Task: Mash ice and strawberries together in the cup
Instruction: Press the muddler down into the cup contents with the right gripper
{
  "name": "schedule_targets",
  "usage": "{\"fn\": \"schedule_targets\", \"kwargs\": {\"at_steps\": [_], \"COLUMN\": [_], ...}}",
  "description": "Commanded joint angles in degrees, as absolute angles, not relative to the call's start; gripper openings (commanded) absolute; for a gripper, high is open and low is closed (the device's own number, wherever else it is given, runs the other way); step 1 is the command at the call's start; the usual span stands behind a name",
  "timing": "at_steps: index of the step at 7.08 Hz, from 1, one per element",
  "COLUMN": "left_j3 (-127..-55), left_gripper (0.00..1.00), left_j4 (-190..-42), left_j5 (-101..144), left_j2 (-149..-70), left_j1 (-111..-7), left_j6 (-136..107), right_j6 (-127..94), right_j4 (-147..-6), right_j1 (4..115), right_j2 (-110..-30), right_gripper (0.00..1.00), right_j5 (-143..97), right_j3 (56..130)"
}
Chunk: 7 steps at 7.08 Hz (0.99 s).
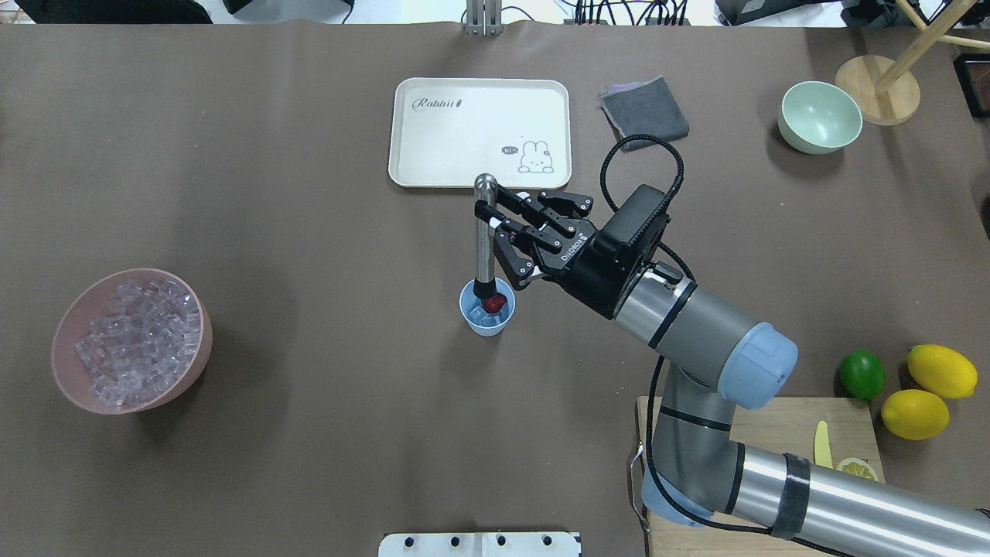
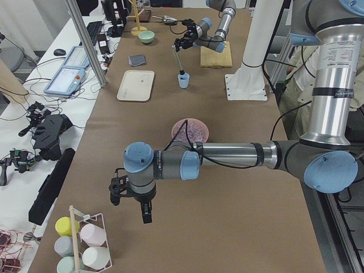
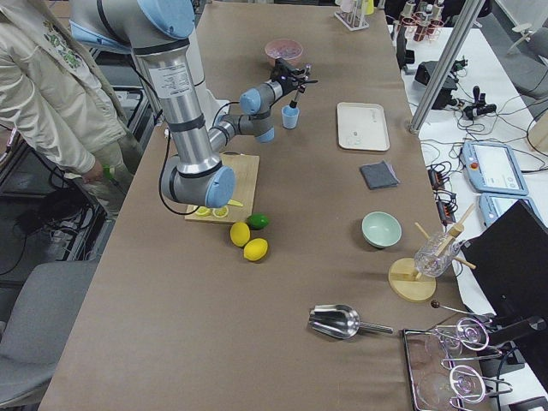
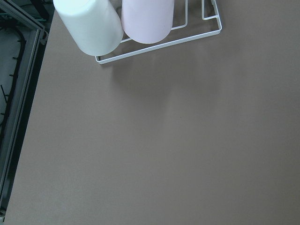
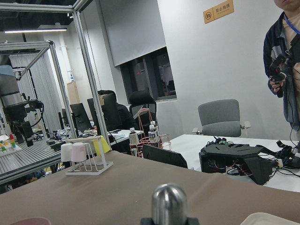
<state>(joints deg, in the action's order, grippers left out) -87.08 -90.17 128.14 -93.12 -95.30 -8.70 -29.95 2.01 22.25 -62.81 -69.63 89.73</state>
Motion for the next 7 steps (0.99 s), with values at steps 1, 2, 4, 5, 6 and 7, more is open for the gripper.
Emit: {"fn": "schedule_targets", "kwargs": {"at_steps": [1, 2, 4, 5, 6, 7], "left_j3": [-86.92, -86.84, -86.40, -86.22, -85.96, -85.87], "left_gripper": [0.98, 0.98, 0.98, 0.98, 0.98, 0.98], "left_j4": [-90.18, -90.09, -90.17, -90.18, -90.18, -90.18], "left_j5": [128.14, 128.14, 128.14, 128.14, 128.14, 128.14], "left_j2": [-93.16, -93.25, -93.43, -93.43, -93.51, -93.52], "left_j1": [-95.27, -95.27, -95.19, -95.19, -95.19, -95.19], "left_j6": [-8.70, -8.70, -8.61, -8.61, -8.61, -8.61], "right_j6": [-28.92, -28.92, -28.92, -28.92, -28.92, -28.92], "right_j4": [2.02, 2.02, 2.02, 1.93, 1.93, 1.76], "right_j1": [22.59, 22.50, 22.06, 21.63, 21.53, 21.10], "right_j2": [-61.79, -61.79, -61.87, -61.79, -61.87, -61.87], "right_gripper": [0.00, 0.00, 0.00, 0.00, 0.00, 0.00], "right_j5": [-69.17, -69.17, -69.17, -68.91, -68.65, -68.64], "right_j3": [87.90, 87.89, 87.89, 87.54, 86.58, 86.40]}}
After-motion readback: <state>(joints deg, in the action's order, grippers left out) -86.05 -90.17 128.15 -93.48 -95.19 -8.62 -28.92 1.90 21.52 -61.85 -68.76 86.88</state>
